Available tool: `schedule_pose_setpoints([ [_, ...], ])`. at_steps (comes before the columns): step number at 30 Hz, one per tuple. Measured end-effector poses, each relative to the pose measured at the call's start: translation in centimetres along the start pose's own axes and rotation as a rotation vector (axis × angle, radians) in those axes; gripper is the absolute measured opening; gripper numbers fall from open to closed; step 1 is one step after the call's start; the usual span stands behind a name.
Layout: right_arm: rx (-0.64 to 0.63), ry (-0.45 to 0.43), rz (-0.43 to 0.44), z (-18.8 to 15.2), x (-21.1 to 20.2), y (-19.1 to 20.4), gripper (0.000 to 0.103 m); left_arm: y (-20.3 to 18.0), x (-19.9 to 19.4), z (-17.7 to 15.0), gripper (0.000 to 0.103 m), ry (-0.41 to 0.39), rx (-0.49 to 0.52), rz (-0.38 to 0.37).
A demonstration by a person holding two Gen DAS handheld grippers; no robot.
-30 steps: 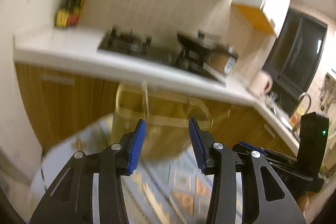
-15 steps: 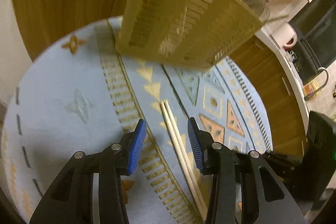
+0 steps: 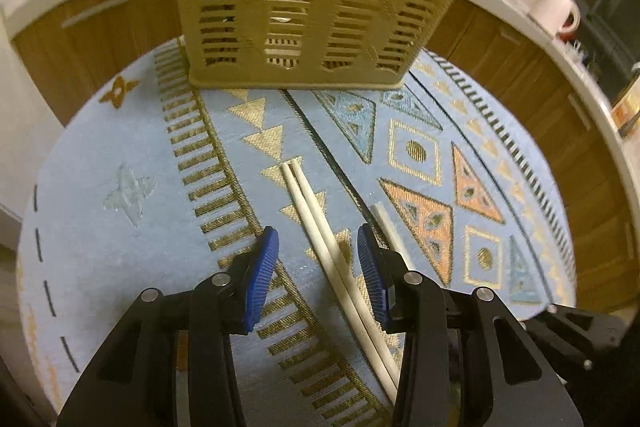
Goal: Organize utensils
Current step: 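Move both tools back down toward the remaining chopsticks, then grasp a pair of chopsticks with the left tool while the right tool grasps one chopstick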
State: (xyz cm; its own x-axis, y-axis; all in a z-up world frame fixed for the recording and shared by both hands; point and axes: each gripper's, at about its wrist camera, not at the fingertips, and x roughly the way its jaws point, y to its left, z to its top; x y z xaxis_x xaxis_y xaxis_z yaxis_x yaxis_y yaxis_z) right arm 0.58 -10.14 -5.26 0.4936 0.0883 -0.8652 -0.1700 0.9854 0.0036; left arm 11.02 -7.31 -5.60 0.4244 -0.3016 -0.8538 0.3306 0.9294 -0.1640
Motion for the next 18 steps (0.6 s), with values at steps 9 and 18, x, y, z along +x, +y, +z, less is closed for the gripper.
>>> schedule_pose_setpoints([
  [9, 0.134, -0.019, -0.02, -0.9, -0.6, -4.5, 0.004, -2.4, 0.2, -0.8, 0.041, -0.006, 0.127, 0.12],
  [18, 0.204, -0.008, 0.033, -1.0, -0.7, -6.6, 0.004, -3.1, -0.3, -1.7, 0.014, -0.023, 0.192, 0.128],
])
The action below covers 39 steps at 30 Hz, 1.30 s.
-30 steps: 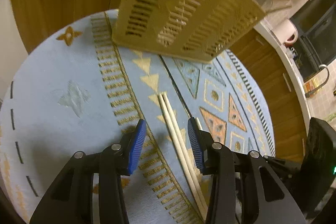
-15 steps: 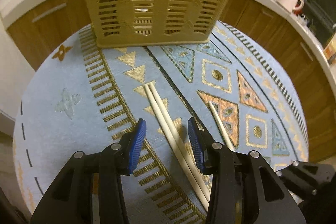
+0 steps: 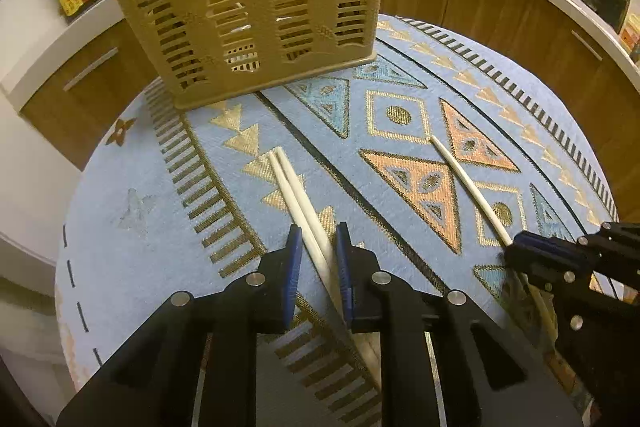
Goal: Organize utensils
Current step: 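Grasp a pair of chopsticks with the left tool while the right tool grasps one chopstick, then lift both held chopsticks and carry them over the yellow basket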
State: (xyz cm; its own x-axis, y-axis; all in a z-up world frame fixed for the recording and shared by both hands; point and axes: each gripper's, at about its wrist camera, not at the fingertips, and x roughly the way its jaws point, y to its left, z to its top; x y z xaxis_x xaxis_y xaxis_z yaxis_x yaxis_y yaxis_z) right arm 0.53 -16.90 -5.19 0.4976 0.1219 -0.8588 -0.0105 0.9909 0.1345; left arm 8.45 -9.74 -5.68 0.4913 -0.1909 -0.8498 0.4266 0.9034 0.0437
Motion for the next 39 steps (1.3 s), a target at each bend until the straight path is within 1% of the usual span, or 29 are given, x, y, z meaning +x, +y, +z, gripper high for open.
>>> schedule_pose_setpoints([
  [3, 0.016, 0.002, 0.015, 0.1, -0.1, -0.1, 0.004, 0.8, -0.2, -0.4, 0.011, 0.0, -0.014, -0.047],
  [6, 0.034, 0.003, 0.029, 0.2, -0.2, -0.4, 0.004, 2.3, -0.5, -1.0, 0.01, 0.014, -0.056, -0.097],
  [10, 0.05, 0.008, 0.026, 0.7, 0.0, -0.9, 0.005, 3.9, -0.7, -1.6, 0.01, 0.029, -0.102, -0.128],
  [12, 0.043, 0.025, 0.029, 0.8, 0.2, -0.9, 0.005, 4.4, -0.7, -1.7, 0.01, 0.043, -0.102, -0.151],
  [17, 0.033, 0.06, 0.045, 1.3, 0.6, -0.9, 0.006, 4.4, -0.5, -1.4, 0.013, 0.074, -0.076, -0.17],
  [19, 0.037, 0.078, 0.065, 1.6, 0.7, -1.0, 0.011, 4.2, -0.4, -1.0, 0.017, 0.09, -0.062, -0.192],
  [20, 0.04, 0.093, 0.084, 1.9, 0.8, -1.2, 0.013, 4.1, -0.2, -0.8, 0.017, 0.101, -0.056, -0.2],
  [21, 0.04, 0.103, 0.094, 2.2, 0.9, -1.3, 0.017, 4.1, -0.1, -0.6, 0.017, 0.108, -0.051, -0.203],
  [22, 0.038, 0.11, 0.096, 2.5, 1.0, -1.3, 0.022, 4.1, 0.1, -0.4, 0.017, 0.116, -0.042, -0.203],
  [24, 0.012, 0.115, 0.067, 3.4, 1.1, -1.2, 0.026, 3.9, 0.4, 0.3, 0.017, 0.137, -0.016, -0.201],
  [26, -0.011, 0.125, 0.048, 4.1, 1.4, -1.1, 0.026, 3.7, 0.7, 0.8, 0.019, 0.157, 0.007, -0.203],
  [30, -0.025, 0.174, 0.08, 5.3, 2.4, -0.8, 0.026, 3.0, 1.4, 1.8, 0.024, 0.216, 0.068, -0.213],
  [32, -0.045, 0.188, 0.069, 5.7, 2.6, -0.5, 0.026, 2.6, 1.6, 2.2, 0.025, 0.237, 0.097, -0.207],
  [33, -0.056, 0.196, 0.063, 5.9, 2.7, -0.3, 0.024, 2.4, 1.7, 2.4, 0.025, 0.252, 0.118, -0.206],
  [35, -0.085, 0.215, 0.031, 6.1, 2.9, 0.1, 0.018, 1.8, 2.0, 2.6, 0.025, 0.271, 0.148, -0.199],
  [36, -0.101, 0.221, 0.011, 6.1, 3.0, 0.4, 0.013, 1.6, 2.0, 2.7, 0.025, 0.279, 0.171, -0.184],
  [37, -0.119, 0.227, -0.011, 6.1, 3.1, 0.6, 0.009, 1.2, 2.0, 2.7, 0.023, 0.282, 0.192, -0.162],
  [38, -0.128, 0.23, -0.02, 6.1, 3.2, 0.8, 0.007, 0.9, 2.1, 2.7, 0.021, 0.281, 0.205, -0.143],
  [39, -0.135, 0.232, -0.026, 6.1, 3.2, 0.9, 0.006, 0.4, 2.1, 2.7, 0.017, 0.277, 0.224, -0.112],
])
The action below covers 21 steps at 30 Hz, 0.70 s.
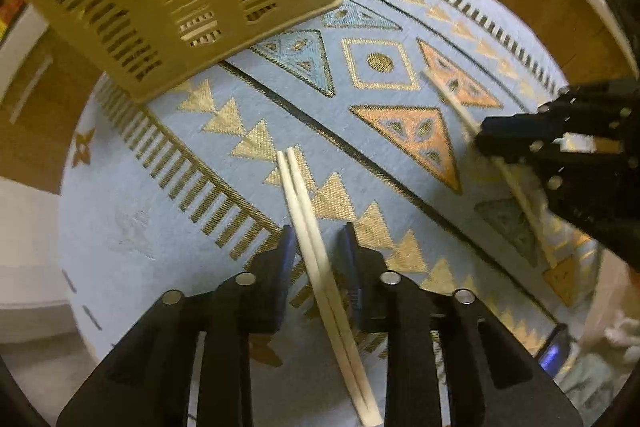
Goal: Organize utensils
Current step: 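Lift both held chopsticks and carry them over the yellow basket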
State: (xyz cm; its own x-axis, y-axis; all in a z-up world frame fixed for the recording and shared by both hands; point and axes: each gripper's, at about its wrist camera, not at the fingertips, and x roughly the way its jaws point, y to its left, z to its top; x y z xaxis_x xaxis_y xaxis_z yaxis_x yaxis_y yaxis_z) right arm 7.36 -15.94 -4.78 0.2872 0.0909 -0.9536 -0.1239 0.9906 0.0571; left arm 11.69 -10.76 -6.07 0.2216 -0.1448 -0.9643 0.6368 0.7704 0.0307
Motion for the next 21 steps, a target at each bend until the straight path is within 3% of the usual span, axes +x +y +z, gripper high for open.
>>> schedule_pose_setpoints([
  [3, -0.023, -0.002, -0.021, -0.1, 0.1, 0.7, 0.005, -0.5, 0.1, 0.0, 0.012, -0.018, -0.005, 0.04],
  [8, -0.016, -0.028, 0.009, -0.8, -0.5, 0.8, 0.004, -0.3, -0.4, -0.7, 0.01, -0.081, -0.058, 0.033],
  [14, -0.013, -0.148, 0.082, -1.8, -3.7, 0.9, 0.004, 0.8, -3.9, -1.6, 0.01, -0.271, -0.147, -0.04],
  [21, -0.028, -0.353, 0.16, -1.1, -9.1, 0.9, 0.004, 1.1, -10.4, -1.7, 0.009, -0.584, -0.174, -0.069],
])
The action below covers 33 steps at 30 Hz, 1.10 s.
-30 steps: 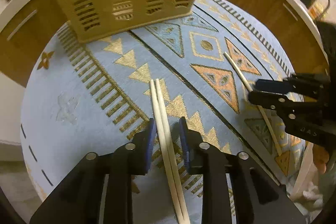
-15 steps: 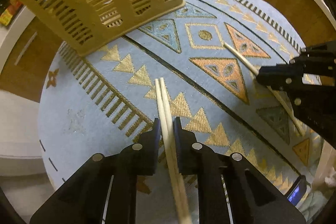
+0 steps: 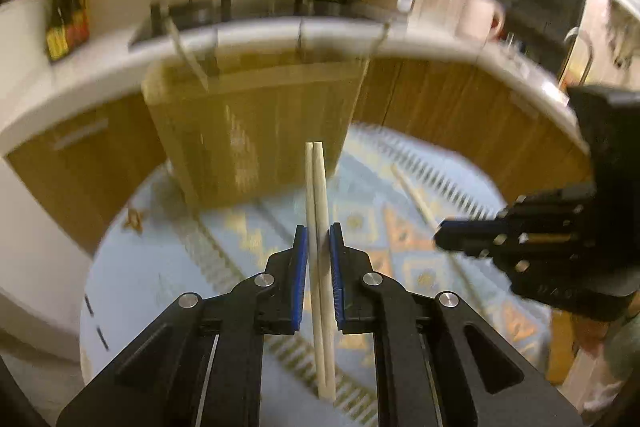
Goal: Organize utensils
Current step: 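Lift both held chopsticks and carry them over the yellow basket, then lower the chopsticks into the basket and open both tools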
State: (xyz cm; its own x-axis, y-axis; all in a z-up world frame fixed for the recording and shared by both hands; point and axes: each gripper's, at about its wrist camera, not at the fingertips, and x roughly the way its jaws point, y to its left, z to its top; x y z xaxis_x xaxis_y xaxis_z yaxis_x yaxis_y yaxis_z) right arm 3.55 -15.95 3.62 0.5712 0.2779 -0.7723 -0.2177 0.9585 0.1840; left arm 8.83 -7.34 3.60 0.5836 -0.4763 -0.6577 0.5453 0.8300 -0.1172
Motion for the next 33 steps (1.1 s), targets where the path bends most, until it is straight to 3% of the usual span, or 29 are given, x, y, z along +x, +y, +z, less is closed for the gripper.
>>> schedule_pose_setpoints([
  [3, 0.017, -0.087, 0.066, 1.3, -2.2, 0.3, 0.004, -0.4, -1.9, 1.3, 0.002, -0.129, -0.011, 0.014],
  [6, 0.01, -0.177, 0.082, 3.1, -3.9, 0.5, 0.004, 0.0, -3.6, 2.8, 0.002, -0.227, -0.041, 0.017],
  [15, 0.042, -0.336, 0.127, 7.4, -6.5, -0.6, 0.004, 0.9, -5.6, 6.1, 0.002, -0.366, -0.07, 0.007],
  [20, 0.067, -0.47, 0.146, 10.8, -9.0, -1.4, 0.004, 1.0, -7.3, 8.3, 0.002, -0.449, -0.071, 0.008],
  [25, 0.063, -0.609, 0.057, 14.1, -10.3, -1.5, 0.004, 0.8, -8.4, 10.7, 0.002, -0.521, -0.041, 0.03],
  [33, 0.026, -0.777, -0.118, 17.5, -8.3, -1.6, 0.004, 2.0, -6.4, 12.6, 0.002, -0.515, -0.05, 0.033],
])
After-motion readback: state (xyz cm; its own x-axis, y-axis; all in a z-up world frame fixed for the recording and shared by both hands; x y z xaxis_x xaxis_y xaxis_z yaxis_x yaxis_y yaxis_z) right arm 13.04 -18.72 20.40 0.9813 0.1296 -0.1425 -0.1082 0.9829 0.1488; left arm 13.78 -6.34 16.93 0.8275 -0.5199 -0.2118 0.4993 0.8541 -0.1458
